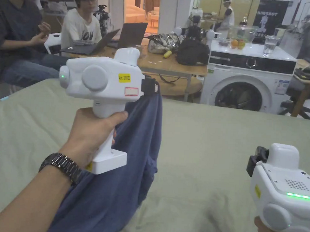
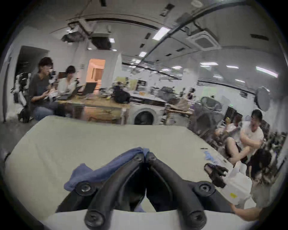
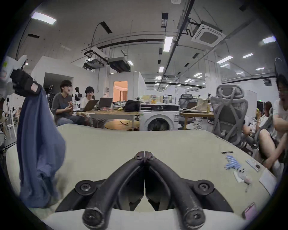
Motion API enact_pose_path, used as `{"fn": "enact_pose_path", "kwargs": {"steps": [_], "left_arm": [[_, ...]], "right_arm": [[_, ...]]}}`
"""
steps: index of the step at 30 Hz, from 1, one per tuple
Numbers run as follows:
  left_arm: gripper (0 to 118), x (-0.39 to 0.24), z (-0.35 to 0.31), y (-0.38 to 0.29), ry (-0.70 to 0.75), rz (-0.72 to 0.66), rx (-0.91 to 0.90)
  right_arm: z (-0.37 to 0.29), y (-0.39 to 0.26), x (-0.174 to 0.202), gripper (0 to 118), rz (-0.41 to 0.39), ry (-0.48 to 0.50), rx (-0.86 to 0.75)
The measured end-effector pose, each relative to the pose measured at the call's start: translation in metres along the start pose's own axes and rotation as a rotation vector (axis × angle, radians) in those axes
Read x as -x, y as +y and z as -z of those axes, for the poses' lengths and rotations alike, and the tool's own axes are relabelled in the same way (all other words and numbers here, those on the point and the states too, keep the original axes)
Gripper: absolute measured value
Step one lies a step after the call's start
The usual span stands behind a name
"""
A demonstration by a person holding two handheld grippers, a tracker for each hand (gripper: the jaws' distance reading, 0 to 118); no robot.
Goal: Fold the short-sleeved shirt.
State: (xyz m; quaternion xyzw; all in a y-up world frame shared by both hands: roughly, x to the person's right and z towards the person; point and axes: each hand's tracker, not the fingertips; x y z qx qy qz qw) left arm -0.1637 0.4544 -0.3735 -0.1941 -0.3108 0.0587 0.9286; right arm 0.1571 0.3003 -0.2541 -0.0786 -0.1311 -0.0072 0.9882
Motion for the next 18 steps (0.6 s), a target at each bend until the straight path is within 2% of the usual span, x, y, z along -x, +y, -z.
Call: {"fn": "enact_pose_path", "kwargs": {"steps": [5, 9, 12, 16, 18], "left_arm": [[0, -0.090, 0.065, -0.017, -0.192, 0.058, 0.066], [0, -0.143, 0.101, -0.061, -0.342, 0.064, 0.151], [0, -0.164, 0.127, -0.104, -0.356, 0.095, 0.247], [0, -0.173, 0.146, -0.162, -0.380, 0.065, 0.371], [21, -0.172, 0.148, -0.180, -0.374, 0.039, 0.396]], "right_arm": [[-0.020, 0.003, -0.057, 0, 0.001, -0.115, -0.014], [-0.033, -0.001, -0.095, 0, -0.012, -0.192, -0.005], [-0.038, -0.006, -0.115, 0, -0.002, -0.229, 0.011], [-0.040, -0.015, -0.128, 0, 0.005, -0.251, 0.041], [-0.039, -0.019, -0.128, 0, 0.005, -0.251, 0.052]]}}
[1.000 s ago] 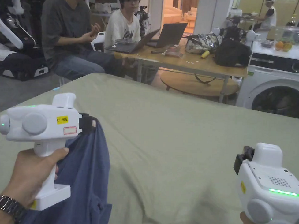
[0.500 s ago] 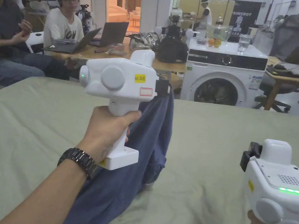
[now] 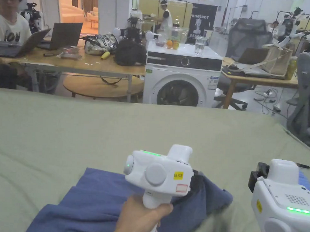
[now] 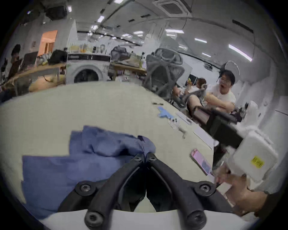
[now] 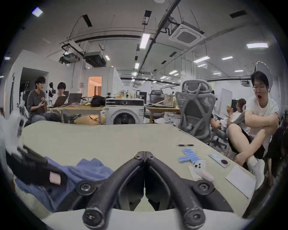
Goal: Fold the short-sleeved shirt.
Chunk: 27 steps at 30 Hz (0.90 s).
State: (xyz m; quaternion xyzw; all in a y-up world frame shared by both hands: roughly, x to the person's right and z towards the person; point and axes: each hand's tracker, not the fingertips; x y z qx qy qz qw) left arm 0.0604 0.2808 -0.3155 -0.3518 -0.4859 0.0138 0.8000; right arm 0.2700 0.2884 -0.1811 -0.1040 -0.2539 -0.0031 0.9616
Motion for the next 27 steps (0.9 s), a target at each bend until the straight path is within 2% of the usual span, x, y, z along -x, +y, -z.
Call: {"fn": "enact_pose_path", "kwargs": {"steps": [1, 2, 5, 9, 10, 11, 12, 13, 18, 23, 27], "left_arm": [[39, 0.001, 0.002, -0.004, -0.009, -0.011, 0.007], [47, 0.001, 0.001, -0.008, -0.012, -0.026, 0.009], [47, 0.006, -0.011, -0.014, -0.008, -0.051, -0.001], [47, 0.014, -0.052, -0.010, 0.043, -0.052, -0.143], [42, 0.018, -0.065, -0.011, 0.077, -0.055, -0.184], [31, 0.022, -0.078, -0.014, 0.114, -0.062, -0.228], [12, 0.026, -0.089, -0.017, 0.161, -0.075, -0.261], [0, 0.031, -0.099, -0.021, 0.206, -0.084, -0.299], [0, 0.065, -0.130, -0.044, 0.414, -0.099, -0.294], [0, 0.129, -0.151, -0.055, 0.513, -0.196, -0.239], [0, 0.185, -0.158, -0.035, 0.543, -0.248, -0.182]], "right_arm": [[0.001, -0.002, 0.001, 0, -0.002, 0.001, 0.007], [0.001, -0.003, 0.003, 0, -0.003, 0.005, 0.014], [0.000, -0.003, 0.011, 0, -0.002, 0.025, 0.023], [-0.003, 0.002, 0.025, 0, 0.010, 0.066, 0.021], [-0.003, 0.004, 0.030, 0, 0.007, 0.076, 0.019], [-0.003, 0.006, 0.036, 0, 0.000, 0.086, 0.020], [-0.003, 0.007, 0.041, 0, -0.005, 0.098, 0.020], [-0.004, 0.008, 0.045, 0, -0.006, 0.112, 0.021], [-0.001, 0.007, 0.069, 0, -0.007, 0.156, 0.036], [0.007, 0.002, 0.084, 0, 0.006, 0.176, 0.064], [0.015, -0.002, 0.088, 0, 0.012, 0.180, 0.092]]}}
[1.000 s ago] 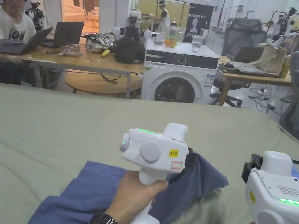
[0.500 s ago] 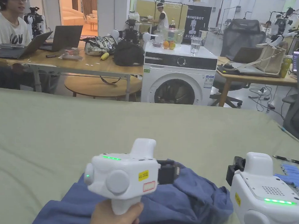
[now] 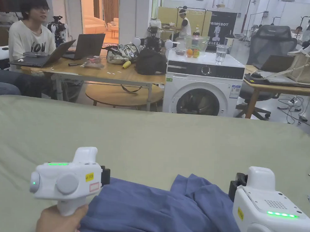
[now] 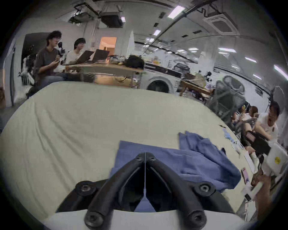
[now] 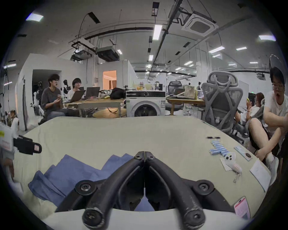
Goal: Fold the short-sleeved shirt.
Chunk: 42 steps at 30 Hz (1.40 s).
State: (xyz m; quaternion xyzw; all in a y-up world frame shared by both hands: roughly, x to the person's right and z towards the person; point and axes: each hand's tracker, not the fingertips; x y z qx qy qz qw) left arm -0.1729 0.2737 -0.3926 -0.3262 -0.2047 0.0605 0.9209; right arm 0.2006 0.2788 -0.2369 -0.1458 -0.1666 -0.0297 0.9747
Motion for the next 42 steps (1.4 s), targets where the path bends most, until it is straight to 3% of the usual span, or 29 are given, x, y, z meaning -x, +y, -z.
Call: {"fn": "enact_pose_path", "kwargs": {"steps": [3, 8, 10, 12, 17, 20, 21, 22, 23, 27, 31, 32, 33, 34, 35, 41, 42], "left_arm": [[0, 0.020, 0.023, 0.027, 0.031, -0.031, 0.078], [52, 0.039, 0.073, 0.055, -0.026, -0.103, 0.206], [60, 0.038, 0.098, 0.055, -0.031, -0.094, 0.262], [60, 0.034, 0.120, 0.052, 0.018, -0.048, 0.315], [59, 0.027, 0.180, 0.027, 0.087, 0.040, 0.481], [52, 0.010, 0.177, 0.016, 0.164, 0.087, 0.395], [37, 0.003, 0.177, 0.013, 0.195, 0.093, 0.412], [5, -0.004, 0.176, 0.010, 0.188, 0.152, 0.393], [0, -0.007, 0.168, 0.007, 0.151, 0.199, 0.368], [0, -0.006, 0.152, 0.005, 0.082, 0.177, 0.365], [0, 0.005, 0.112, 0.014, 0.069, 0.143, 0.238], [0, 0.007, 0.100, 0.016, 0.047, 0.128, 0.205], [0, 0.009, 0.091, 0.018, 0.040, 0.124, 0.186], [0, 0.010, 0.081, 0.019, 0.044, 0.119, 0.178], [0, 0.013, 0.074, 0.021, 0.043, 0.108, 0.160], [0, 0.017, 0.031, 0.016, 0.037, 0.065, 0.108], [0, 0.018, 0.028, 0.015, 0.039, 0.058, 0.104]], "right_arm": [[0.007, -0.002, 0.000, 0, -0.010, -0.005, 0.013], [0.012, -0.006, -0.005, 0, -0.005, -0.016, 0.038], [0.015, -0.008, -0.008, 0, -0.009, -0.023, 0.049], [0.016, -0.009, -0.012, 0, -0.012, -0.031, 0.056], [0.019, -0.010, -0.024, 0, -0.009, -0.055, 0.081], [0.020, -0.011, -0.033, 0, -0.007, -0.071, 0.096], [0.021, -0.012, -0.036, 0, -0.008, -0.074, 0.100], [0.024, -0.013, -0.038, 0, -0.010, -0.083, 0.105], [0.027, -0.014, -0.041, 0, -0.011, -0.090, 0.116], [0.042, -0.013, -0.049, 0, 0.008, -0.069, 0.168], [0.074, 0.000, -0.063, 0, -0.003, -0.052, 0.269], [0.086, 0.003, -0.065, 7, -0.017, -0.041, 0.317], [0.096, 0.005, -0.068, 26, -0.022, -0.013, 0.369], [0.108, 0.006, -0.072, 54, -0.018, 0.003, 0.398], [0.117, 0.004, -0.074, 66, -0.020, 0.004, 0.416], [0.174, -0.020, -0.080, 66, -0.059, 0.055, 0.673], [0.178, -0.025, -0.077, 61, -0.060, 0.066, 0.696]]}}
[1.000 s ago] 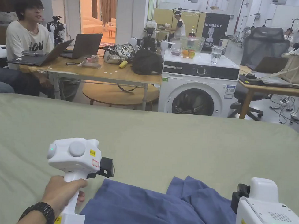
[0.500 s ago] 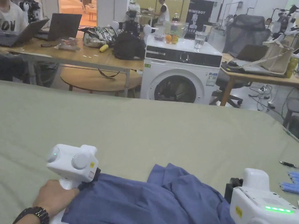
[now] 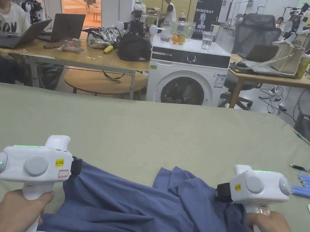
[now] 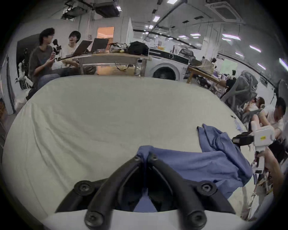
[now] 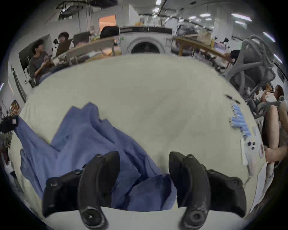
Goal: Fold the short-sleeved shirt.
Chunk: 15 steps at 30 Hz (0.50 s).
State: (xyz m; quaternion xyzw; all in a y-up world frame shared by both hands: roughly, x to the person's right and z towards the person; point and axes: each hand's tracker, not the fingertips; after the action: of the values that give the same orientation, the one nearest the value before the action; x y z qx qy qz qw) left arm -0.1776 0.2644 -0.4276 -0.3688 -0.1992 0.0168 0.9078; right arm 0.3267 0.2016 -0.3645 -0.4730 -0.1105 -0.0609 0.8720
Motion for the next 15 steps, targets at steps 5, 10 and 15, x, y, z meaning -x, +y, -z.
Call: {"fn": "enact_pose_path", "kwargs": {"steps": [5, 10, 15], "left_arm": [[0, 0.000, -0.002, -0.010, 0.002, -0.008, 0.017], [0, 0.011, 0.000, -0.011, 0.004, -0.028, 0.020], [0, 0.016, -0.020, 0.002, 0.008, -0.032, -0.019]], "right_arm": [[0.019, -0.001, 0.014, 5, -0.058, 0.018, 0.027], [0.010, 0.000, 0.016, 3, -0.023, 0.027, 0.002], [-0.031, 0.003, 0.006, 2, 0.014, 0.030, -0.146]]}}
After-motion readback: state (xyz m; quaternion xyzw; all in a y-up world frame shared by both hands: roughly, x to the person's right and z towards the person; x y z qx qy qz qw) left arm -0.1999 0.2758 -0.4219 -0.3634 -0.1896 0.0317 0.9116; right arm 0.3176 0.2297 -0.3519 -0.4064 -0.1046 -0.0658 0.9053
